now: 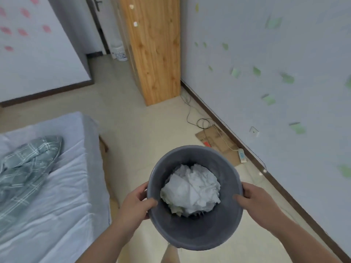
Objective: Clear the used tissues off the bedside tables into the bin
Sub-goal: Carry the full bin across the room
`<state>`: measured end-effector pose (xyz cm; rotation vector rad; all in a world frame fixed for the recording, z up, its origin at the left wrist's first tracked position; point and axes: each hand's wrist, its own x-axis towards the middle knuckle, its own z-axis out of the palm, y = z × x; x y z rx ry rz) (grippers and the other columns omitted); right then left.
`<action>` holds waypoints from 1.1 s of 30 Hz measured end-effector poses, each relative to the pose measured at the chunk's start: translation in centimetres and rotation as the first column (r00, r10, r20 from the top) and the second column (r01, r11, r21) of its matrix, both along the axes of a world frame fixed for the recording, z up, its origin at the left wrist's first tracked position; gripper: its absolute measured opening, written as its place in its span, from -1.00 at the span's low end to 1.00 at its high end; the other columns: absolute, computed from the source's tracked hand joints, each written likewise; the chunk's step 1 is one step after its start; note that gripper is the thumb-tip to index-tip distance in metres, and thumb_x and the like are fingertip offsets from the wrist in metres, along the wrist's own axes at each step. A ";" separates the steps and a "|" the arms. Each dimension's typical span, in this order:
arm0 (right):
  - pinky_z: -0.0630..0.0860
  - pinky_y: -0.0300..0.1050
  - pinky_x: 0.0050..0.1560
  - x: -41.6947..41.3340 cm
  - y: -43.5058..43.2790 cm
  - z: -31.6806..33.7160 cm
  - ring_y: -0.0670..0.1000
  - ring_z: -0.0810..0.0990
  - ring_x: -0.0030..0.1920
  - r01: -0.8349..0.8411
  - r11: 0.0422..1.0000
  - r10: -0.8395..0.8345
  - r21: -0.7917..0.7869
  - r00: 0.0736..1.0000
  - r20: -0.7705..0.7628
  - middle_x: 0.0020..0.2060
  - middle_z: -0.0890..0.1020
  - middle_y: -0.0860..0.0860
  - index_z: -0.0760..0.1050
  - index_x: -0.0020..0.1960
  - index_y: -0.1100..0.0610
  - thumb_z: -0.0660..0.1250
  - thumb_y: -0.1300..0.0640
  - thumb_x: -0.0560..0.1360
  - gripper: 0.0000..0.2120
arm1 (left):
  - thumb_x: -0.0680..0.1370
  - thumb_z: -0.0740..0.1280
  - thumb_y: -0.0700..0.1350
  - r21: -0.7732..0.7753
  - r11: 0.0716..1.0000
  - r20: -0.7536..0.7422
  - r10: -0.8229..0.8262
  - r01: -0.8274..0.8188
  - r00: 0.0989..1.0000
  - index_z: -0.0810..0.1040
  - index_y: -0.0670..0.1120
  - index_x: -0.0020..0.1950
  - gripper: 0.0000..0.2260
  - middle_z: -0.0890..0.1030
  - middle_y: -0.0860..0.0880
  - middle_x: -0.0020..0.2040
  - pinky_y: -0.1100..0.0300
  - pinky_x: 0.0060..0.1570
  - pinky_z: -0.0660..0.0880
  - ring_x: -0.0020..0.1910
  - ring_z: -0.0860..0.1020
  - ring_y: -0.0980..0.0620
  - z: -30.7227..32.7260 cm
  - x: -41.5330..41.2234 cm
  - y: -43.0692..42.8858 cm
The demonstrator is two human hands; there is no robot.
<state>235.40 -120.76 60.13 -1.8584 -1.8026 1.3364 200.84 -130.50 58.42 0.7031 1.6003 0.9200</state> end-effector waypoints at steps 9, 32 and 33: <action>0.35 -0.05 -0.24 -19.4 19.2 -2.1 -0.01 0.52 -0.32 -0.191 0.980 0.192 -0.053 0.981 0.003 -0.26 0.69 0.12 0.61 -0.19 0.19 0.38 0.17 0.43 -0.91 | 0.33 0.38 -0.18 -0.078 0.974 0.035 0.216 -0.213 0.976 0.71 0.24 0.24 -0.46 0.80 -0.06 0.05 0.01 -0.14 0.71 -0.06 0.78 -0.06 -1.5 -16.4 12.0; 0.42 -0.10 -0.28 -60.2 74.1 1.8 -0.15 0.55 -0.38 -0.526 0.850 0.527 0.035 0.848 -0.053 -0.32 0.72 -0.05 0.67 -0.18 0.05 0.39 0.15 0.46 -0.91 | 0.37 0.41 -0.19 0.024 0.841 -0.003 0.540 -0.540 0.842 0.72 0.33 0.16 -0.50 0.80 -0.02 0.09 -0.07 -0.03 0.75 0.02 0.78 -0.10 2.8 -49.3 56.6; 0.45 -0.11 -0.26 -62.6 75.7 2.1 -0.14 0.59 -0.36 -0.543 0.839 0.544 0.041 0.837 -0.058 -0.30 0.74 -0.07 0.68 -0.16 0.02 0.39 0.15 0.46 -0.90 | 0.38 0.40 -0.20 0.037 0.831 0.001 0.556 -0.556 0.831 0.71 0.32 0.18 -0.49 0.80 -0.02 0.09 0.02 -0.08 0.74 0.01 0.78 -0.07 2.8 -51.1 57.9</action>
